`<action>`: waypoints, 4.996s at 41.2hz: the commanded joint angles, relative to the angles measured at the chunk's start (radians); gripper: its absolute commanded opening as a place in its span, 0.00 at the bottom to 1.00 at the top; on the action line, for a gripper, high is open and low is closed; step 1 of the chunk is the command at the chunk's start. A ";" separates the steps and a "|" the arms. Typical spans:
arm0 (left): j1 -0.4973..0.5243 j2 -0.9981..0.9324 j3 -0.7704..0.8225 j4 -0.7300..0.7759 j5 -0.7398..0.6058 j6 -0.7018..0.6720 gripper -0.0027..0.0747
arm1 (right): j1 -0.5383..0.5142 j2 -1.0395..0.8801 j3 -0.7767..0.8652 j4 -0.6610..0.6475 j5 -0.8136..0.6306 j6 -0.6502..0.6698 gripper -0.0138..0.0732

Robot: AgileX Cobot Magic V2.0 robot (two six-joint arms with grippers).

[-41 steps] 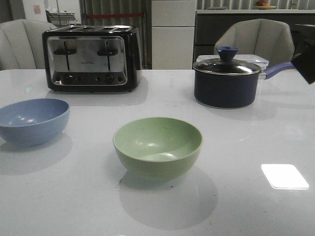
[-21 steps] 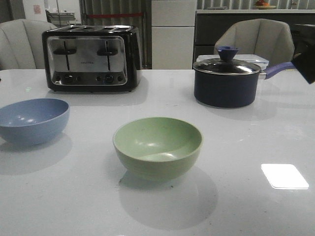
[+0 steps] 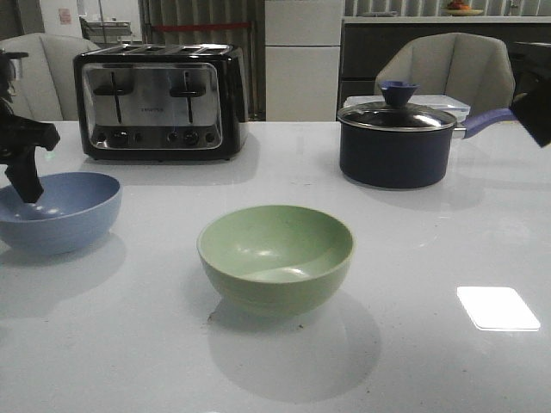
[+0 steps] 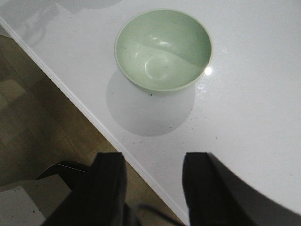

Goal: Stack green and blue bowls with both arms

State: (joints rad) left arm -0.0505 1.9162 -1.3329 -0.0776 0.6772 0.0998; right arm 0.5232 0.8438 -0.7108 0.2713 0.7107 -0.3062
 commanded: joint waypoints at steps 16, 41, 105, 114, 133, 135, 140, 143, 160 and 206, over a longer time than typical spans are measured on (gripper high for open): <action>0.001 -0.032 -0.035 0.067 0.002 -0.006 0.18 | 0.002 -0.007 -0.025 0.004 -0.052 -0.010 0.62; -0.134 -0.256 -0.144 -0.069 0.197 0.053 0.15 | 0.002 -0.007 -0.025 0.004 -0.052 -0.010 0.62; -0.528 -0.009 -0.219 -0.137 0.182 0.053 0.44 | 0.002 -0.007 -0.025 0.004 -0.052 -0.010 0.62; -0.528 -0.049 -0.221 -0.137 0.199 0.053 0.58 | 0.002 -0.007 -0.025 0.004 -0.052 -0.010 0.62; -0.560 -0.476 0.042 -0.072 0.162 0.053 0.58 | 0.002 -0.007 -0.025 0.004 -0.052 -0.010 0.62; -0.574 -0.533 0.095 -0.067 0.144 0.053 0.58 | 0.002 -0.007 -0.025 0.004 -0.052 -0.010 0.62; -0.608 -0.673 0.218 -0.052 0.111 0.053 0.58 | 0.002 -0.007 -0.025 0.004 -0.058 -0.010 0.62; -0.624 -0.752 0.286 -0.036 0.099 0.053 0.58 | 0.002 -0.007 -0.025 0.004 -0.058 -0.010 0.62; -0.629 -1.146 0.528 0.078 0.084 0.053 0.58 | -0.022 -0.018 -0.025 -0.011 -0.032 -0.008 0.62; -0.629 -1.240 0.548 0.068 0.077 0.045 0.16 | -0.091 -0.127 -0.008 -0.011 0.044 0.008 0.22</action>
State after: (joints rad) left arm -0.6721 0.6753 -0.7587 0.0000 0.8245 0.1540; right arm 0.4394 0.7215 -0.6942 0.2525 0.8019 -0.2993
